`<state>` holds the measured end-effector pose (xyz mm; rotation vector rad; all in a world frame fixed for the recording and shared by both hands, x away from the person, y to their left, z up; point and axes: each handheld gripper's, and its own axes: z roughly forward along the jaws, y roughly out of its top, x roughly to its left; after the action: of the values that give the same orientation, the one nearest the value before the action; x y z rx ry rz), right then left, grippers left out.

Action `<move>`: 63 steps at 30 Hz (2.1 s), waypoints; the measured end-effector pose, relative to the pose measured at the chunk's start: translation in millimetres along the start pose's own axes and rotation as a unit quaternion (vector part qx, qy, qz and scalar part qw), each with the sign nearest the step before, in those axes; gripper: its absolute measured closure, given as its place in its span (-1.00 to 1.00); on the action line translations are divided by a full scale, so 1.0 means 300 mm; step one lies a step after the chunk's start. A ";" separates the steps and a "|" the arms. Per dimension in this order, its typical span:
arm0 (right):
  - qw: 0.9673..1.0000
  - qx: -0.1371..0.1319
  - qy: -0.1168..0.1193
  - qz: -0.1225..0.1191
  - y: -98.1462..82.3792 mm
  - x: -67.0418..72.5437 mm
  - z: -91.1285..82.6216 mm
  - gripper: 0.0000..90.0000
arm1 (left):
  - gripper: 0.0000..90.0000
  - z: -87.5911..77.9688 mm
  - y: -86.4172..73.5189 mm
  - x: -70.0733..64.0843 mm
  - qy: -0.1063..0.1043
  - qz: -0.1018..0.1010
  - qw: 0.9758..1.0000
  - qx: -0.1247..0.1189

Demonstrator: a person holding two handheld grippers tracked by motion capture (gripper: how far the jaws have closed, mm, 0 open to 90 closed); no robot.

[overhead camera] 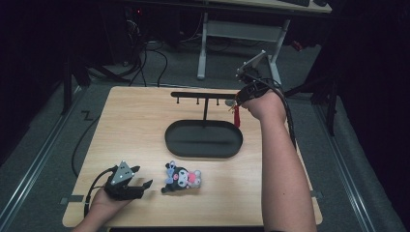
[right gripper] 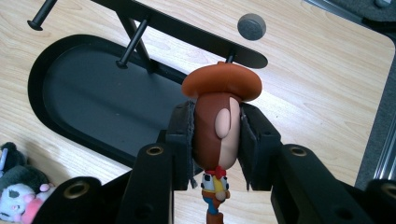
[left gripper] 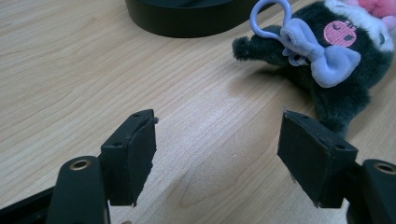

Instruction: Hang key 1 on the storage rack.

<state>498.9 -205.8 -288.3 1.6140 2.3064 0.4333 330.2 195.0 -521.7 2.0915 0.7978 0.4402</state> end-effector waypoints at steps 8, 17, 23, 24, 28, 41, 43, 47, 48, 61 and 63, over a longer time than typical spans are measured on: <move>1.000 -0.003 -0.004 0.017 -0.011 -0.026 0.019 0.52 | -0.37 0.000 0.000 -0.001 -0.001 0.000 1.000 0.000; 1.000 0.005 -0.002 0.029 -0.055 -0.054 0.062 0.52 | -0.37 0.003 -0.001 -0.003 -0.002 0.002 1.000 0.002; 0.999 0.010 0.002 0.033 -0.080 -0.066 0.087 0.52 | -0.37 0.003 -0.001 -0.004 -0.002 0.002 1.000 0.004; 0.999 0.010 0.004 0.035 -0.084 -0.067 0.092 0.52 | -0.37 0.004 -0.001 -0.004 -0.002 0.002 1.000 0.003; 0.999 0.009 0.008 0.040 -0.102 -0.075 0.115 0.51 | -0.37 0.004 -0.001 -0.004 -0.002 0.002 1.000 0.002; 0.999 0.010 0.020 0.047 -0.166 -0.076 0.248 0.50 | -0.37 0.004 -0.002 -0.004 -0.002 0.003 1.000 0.004; 0.998 0.005 0.022 0.050 -0.176 -0.074 0.266 0.49 | -0.37 0.005 -0.003 -0.004 -0.002 0.002 1.000 0.004; 0.998 0.000 0.022 0.053 -0.200 -0.079 0.301 0.23 | -0.37 0.006 -0.003 -0.004 -0.002 0.002 1.000 0.006; 0.998 -0.009 0.027 0.055 -0.210 -0.081 0.307 0.14 | -0.37 0.006 -0.003 -0.004 -0.003 0.003 1.000 0.007; 0.990 -0.121 0.050 0.044 -0.490 -0.004 0.300 -0.16 | -0.36 0.011 0.001 -0.012 -0.002 0.008 1.000 0.009; 0.990 -0.132 0.044 0.021 -0.571 0.035 0.317 -0.17 | -0.36 0.011 0.002 -0.013 -0.002 0.008 1.000 0.009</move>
<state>387.3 -244.5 -445.0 1.5422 2.1699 0.7964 329.4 190.2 -523.4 2.1159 0.7860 0.4381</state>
